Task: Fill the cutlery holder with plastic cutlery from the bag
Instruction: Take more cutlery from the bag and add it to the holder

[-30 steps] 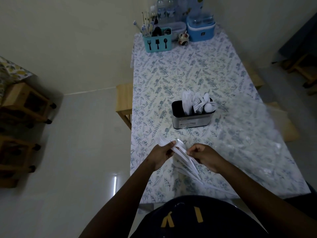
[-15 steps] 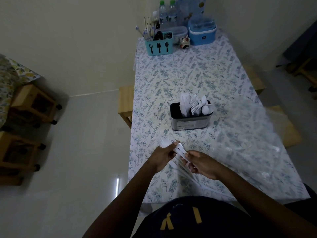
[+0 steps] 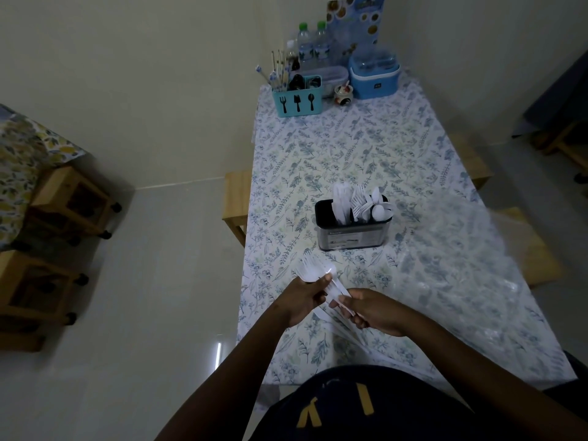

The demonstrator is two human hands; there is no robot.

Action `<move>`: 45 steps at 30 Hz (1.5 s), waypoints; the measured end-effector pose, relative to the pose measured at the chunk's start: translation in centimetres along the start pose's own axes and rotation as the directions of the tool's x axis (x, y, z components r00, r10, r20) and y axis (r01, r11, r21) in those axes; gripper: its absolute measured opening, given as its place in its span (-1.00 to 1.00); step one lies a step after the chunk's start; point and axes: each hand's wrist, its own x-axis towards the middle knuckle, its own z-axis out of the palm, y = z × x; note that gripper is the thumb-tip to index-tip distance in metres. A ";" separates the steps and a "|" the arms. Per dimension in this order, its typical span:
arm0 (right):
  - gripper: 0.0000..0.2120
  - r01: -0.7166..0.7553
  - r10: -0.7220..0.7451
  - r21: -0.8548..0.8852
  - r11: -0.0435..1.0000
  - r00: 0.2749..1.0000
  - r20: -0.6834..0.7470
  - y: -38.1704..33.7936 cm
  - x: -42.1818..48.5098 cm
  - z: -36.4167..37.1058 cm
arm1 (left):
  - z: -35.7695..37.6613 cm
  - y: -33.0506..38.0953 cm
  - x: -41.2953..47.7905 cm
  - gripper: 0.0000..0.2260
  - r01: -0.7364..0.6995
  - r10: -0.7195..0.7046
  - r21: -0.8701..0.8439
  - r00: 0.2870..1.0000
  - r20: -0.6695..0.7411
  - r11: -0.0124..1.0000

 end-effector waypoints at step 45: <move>-0.67 0.058 -0.166 -0.243 0.968 0.876 -0.453 -0.6 2.2 -5.2 | 6.5 12.7 5.5 -0.87 -0.475 0.617 0.611 0.787 -0.028 0.633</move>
